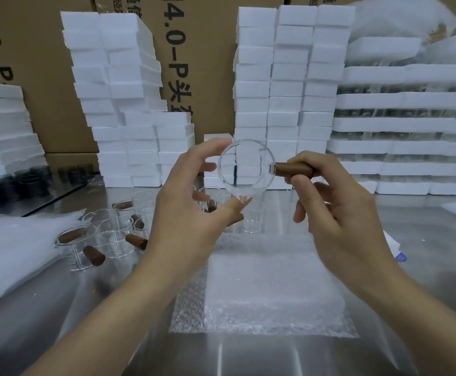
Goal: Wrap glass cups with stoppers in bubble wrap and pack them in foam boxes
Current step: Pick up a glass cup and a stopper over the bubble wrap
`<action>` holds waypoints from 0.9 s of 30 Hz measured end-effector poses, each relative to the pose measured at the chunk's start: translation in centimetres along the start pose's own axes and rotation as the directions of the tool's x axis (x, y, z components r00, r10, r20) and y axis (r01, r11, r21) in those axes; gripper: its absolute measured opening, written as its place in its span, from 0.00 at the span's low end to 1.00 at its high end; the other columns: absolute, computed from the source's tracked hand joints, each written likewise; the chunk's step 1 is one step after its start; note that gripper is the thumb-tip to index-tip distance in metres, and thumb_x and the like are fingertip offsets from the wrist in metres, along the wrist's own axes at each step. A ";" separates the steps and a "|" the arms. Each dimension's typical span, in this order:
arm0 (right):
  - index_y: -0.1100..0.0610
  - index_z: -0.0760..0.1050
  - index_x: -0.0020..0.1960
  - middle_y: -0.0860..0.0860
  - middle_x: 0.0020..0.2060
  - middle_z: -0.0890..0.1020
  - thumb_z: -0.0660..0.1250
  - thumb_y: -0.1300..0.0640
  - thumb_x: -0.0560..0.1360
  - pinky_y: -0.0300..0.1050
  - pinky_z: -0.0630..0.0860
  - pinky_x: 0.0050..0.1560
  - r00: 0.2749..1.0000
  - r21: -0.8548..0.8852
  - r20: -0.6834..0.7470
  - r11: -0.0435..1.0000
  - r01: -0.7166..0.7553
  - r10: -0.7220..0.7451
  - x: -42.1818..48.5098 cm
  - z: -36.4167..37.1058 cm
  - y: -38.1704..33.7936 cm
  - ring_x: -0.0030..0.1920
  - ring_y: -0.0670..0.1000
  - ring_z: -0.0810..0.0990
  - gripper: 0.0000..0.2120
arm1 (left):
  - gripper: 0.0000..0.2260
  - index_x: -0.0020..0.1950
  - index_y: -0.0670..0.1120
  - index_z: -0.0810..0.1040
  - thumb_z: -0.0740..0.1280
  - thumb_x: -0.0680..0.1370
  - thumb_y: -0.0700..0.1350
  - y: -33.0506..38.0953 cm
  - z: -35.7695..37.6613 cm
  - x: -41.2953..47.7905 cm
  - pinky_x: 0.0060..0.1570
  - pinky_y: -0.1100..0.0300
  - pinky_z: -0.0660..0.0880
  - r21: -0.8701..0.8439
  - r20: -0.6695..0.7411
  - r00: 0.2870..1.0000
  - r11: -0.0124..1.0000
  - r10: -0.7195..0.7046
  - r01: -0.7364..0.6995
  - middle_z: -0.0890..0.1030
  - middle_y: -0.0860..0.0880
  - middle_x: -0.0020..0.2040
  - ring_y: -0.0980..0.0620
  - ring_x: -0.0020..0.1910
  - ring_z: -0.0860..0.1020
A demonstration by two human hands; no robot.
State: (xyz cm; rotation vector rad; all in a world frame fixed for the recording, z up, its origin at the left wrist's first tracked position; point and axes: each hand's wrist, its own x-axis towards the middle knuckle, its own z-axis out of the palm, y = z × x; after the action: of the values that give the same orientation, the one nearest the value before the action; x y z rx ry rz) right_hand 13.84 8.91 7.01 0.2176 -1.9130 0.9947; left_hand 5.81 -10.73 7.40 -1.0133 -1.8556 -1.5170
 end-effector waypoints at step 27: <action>0.49 0.81 0.34 0.45 0.25 0.69 0.60 0.37 0.84 0.35 0.66 0.26 0.914 0.379 -0.002 0.846 -0.374 0.405 0.2 0.3 -1.9 0.23 0.48 0.68 0.26 | 0.27 0.68 0.59 0.82 0.79 0.71 0.63 0.6 1.4 -1.4 0.41 0.67 0.74 0.004 -0.071 0.996 0.998 0.057 -0.057 0.80 0.57 0.55 0.54 0.57 0.79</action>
State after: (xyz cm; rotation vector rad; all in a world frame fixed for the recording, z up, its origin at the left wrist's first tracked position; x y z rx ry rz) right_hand 14.52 7.52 8.18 -0.0035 -1.7118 1.6207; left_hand 7.15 -9.64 6.33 -0.9901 -1.7650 -1.4978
